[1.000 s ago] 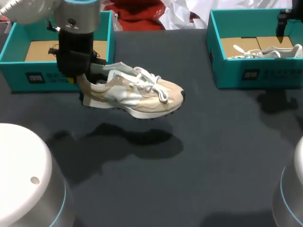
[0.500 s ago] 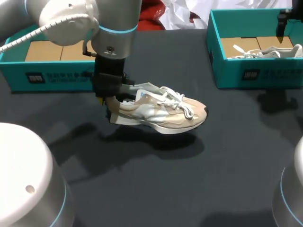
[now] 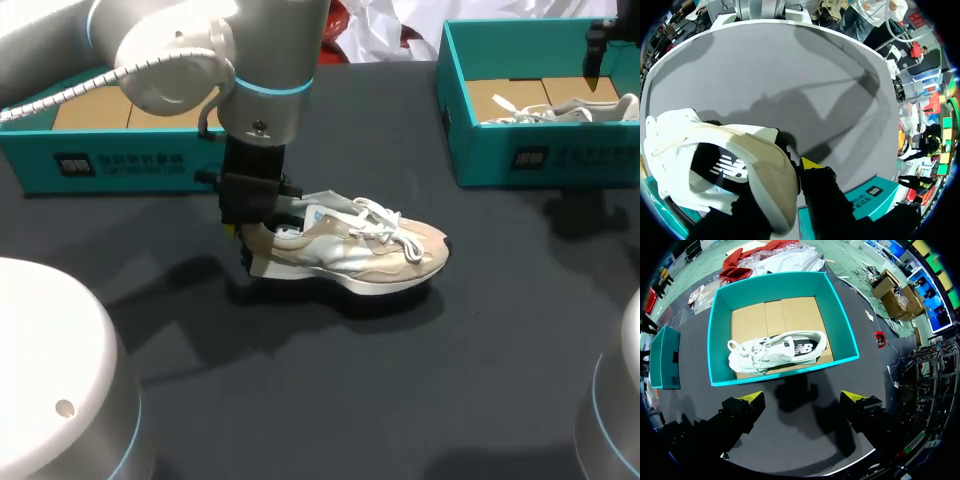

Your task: Take the shoe out of the shoebox, open the shoe tongue, remove and reinsert the insole, then place the shoe into the shoebox

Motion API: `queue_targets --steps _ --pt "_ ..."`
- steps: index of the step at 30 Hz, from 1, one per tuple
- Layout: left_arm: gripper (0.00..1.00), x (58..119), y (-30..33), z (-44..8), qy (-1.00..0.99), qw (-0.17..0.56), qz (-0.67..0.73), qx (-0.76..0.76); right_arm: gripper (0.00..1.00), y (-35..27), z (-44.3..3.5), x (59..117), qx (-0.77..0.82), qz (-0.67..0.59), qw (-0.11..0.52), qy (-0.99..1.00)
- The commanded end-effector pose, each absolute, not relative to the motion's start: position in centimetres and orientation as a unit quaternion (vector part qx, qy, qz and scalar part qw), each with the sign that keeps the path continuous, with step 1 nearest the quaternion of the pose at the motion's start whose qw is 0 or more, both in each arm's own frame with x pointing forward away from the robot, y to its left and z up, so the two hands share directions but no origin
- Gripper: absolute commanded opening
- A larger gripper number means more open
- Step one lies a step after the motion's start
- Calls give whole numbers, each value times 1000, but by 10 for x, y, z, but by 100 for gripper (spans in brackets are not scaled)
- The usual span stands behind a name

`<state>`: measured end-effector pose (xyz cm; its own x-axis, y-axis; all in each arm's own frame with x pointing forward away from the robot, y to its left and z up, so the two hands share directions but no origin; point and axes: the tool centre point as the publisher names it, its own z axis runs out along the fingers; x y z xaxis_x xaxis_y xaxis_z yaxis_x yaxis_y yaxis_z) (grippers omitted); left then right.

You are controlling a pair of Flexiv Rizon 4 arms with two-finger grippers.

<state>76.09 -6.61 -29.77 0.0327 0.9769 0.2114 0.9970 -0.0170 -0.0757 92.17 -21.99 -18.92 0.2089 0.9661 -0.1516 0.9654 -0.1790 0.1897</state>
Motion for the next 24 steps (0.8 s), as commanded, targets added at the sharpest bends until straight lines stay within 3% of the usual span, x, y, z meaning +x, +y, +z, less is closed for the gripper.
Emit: queue_targets --steps 1,24 --pt "0 762 -82 -318 -698 108 -55 -706 100 -220 -190 921 768 2 122 629" --pt "0 752 -93 -364 -694 71 -88 -711 100 -220 -190 921 768 2 122 629"
